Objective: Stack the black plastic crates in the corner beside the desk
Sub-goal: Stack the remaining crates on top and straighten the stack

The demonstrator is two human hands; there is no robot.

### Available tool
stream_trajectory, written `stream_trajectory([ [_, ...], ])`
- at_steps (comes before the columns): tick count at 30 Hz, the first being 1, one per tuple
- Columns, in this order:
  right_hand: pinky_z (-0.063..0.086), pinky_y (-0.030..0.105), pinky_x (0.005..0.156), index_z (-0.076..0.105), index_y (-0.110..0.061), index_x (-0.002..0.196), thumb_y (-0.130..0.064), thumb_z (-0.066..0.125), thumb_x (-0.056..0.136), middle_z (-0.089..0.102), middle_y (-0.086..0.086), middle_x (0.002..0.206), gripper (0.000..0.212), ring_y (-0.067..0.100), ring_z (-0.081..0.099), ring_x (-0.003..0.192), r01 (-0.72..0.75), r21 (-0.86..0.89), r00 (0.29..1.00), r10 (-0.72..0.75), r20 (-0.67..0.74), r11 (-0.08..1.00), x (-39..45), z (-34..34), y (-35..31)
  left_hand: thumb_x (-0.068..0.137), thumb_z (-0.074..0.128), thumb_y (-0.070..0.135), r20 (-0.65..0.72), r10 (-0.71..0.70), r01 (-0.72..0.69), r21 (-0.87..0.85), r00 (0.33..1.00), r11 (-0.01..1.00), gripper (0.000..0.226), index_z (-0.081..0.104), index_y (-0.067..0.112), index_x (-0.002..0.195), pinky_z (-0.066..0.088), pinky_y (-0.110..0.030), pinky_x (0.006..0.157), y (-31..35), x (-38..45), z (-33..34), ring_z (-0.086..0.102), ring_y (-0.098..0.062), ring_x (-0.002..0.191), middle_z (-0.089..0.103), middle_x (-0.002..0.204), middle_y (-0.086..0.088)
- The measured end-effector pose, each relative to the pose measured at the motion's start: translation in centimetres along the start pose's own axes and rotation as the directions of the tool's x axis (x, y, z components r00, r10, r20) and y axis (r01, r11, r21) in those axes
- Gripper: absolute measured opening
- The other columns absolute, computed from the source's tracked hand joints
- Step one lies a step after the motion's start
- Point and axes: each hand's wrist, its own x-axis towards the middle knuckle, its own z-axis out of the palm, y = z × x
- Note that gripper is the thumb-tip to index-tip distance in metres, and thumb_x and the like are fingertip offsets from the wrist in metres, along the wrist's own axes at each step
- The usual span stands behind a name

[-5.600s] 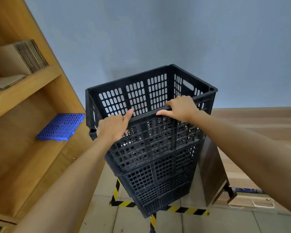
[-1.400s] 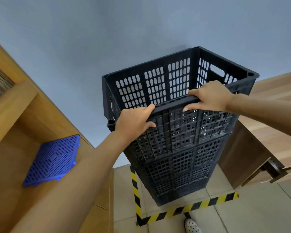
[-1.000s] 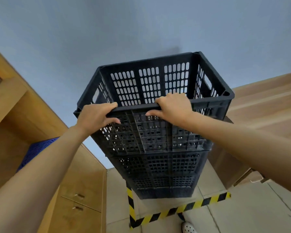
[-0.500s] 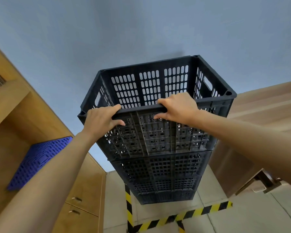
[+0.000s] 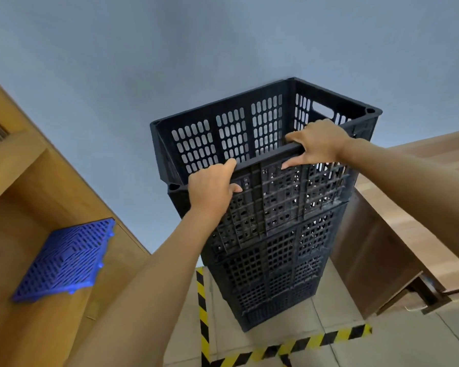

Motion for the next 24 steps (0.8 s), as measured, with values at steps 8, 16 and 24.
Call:
stream_trajectory([
  [8, 0.034, 0.024, 0.051, 0.06, -0.018, 0.089, -0.083, 0.043, 0.073, 0.051, -0.005, 0.053, 0.069, 0.017, 0.047, 0.049, -0.012, -0.029, 1.0, 0.012, -0.018, 1.0, -0.2, 0.7, -0.7, 0.081, 0.066, 0.055, -0.035, 0.115, -0.116, -0.039, 0.993, 0.992, 0.042, 0.055, 0.03, 0.113, 0.045, -0.031, 0.061, -2.3, 0.3, 0.3, 0.067, -0.02, 0.079, 0.069, 0.084, 0.007],
  [16, 0.045, 0.026, 0.054, 0.048, -0.018, 0.079, -0.081, 0.045, 0.075, 0.046, -0.006, 0.055, 0.063, 0.015, 0.05, 0.052, -0.048, -0.02, 0.997, 0.046, -0.058, 0.999, 2.5, 1.4, -5.6, 0.071, 0.066, 0.063, -0.02, 0.158, -0.157, 0.009, 0.987, 0.987, 0.047, 0.062, 0.026, 0.099, 0.03, -0.023, 0.05, -9.1, 2.0, 1.0, 0.06, -0.019, 0.062, 0.054, 0.064, 0.011],
  [24, 0.032, 0.024, 0.05, 0.063, -0.019, 0.097, -0.079, 0.046, 0.076, 0.047, -0.007, 0.056, 0.066, 0.017, 0.05, 0.054, -0.036, -0.033, 0.994, 0.033, -0.106, 0.999, 3.8, 1.5, -6.3, 0.071, 0.072, 0.059, -0.002, 0.12, -0.12, -0.015, 0.993, 0.993, 0.04, 0.057, 0.026, 0.087, 0.03, -0.025, 0.053, -10.6, 2.7, 1.4, 0.047, -0.014, 0.058, 0.043, 0.057, 0.014],
])
